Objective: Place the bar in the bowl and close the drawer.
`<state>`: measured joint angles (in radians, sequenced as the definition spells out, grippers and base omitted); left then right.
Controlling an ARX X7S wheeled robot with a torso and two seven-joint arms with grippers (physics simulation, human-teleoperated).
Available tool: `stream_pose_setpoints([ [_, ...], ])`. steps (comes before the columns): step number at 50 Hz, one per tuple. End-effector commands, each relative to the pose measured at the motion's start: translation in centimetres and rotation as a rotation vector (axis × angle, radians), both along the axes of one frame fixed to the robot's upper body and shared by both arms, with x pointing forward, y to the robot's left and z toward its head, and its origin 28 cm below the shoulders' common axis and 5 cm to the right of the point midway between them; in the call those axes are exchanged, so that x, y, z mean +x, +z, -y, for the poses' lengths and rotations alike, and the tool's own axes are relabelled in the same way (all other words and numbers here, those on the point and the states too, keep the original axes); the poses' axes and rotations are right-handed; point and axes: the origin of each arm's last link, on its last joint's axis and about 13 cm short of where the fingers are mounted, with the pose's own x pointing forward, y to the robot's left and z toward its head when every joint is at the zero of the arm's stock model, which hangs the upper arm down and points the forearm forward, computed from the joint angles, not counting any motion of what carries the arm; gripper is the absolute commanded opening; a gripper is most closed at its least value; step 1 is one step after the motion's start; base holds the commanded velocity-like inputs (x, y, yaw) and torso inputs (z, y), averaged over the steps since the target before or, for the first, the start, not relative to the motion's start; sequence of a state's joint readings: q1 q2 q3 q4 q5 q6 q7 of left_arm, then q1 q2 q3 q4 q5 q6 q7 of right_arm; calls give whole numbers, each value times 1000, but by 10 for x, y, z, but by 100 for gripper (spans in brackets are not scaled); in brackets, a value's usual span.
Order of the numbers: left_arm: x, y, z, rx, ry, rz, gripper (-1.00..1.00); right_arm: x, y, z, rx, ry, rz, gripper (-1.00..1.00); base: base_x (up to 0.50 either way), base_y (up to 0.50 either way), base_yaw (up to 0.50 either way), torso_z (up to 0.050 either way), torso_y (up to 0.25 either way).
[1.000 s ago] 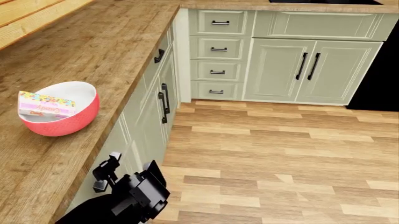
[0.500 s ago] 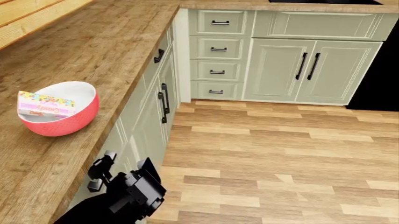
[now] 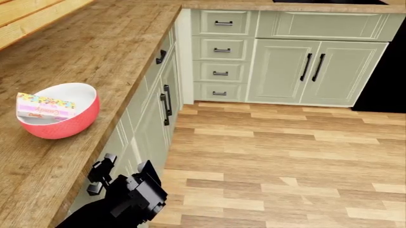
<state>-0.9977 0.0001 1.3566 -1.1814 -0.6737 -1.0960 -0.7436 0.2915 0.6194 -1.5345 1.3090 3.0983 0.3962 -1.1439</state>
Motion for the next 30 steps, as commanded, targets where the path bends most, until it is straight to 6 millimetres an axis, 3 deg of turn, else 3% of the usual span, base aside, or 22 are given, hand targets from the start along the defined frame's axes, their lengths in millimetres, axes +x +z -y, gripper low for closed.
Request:
stream_pose_setpoints([
  [1, 7, 12, -14, 168, 9, 46, 100, 0, 0, 0, -1, 0, -1, 100, 0, 0, 0, 0, 0],
  [30, 13, 22, 14, 229, -188, 171, 100, -2, 0, 1, 2, -1, 0, 100, 0, 0, 0, 1, 1],
])
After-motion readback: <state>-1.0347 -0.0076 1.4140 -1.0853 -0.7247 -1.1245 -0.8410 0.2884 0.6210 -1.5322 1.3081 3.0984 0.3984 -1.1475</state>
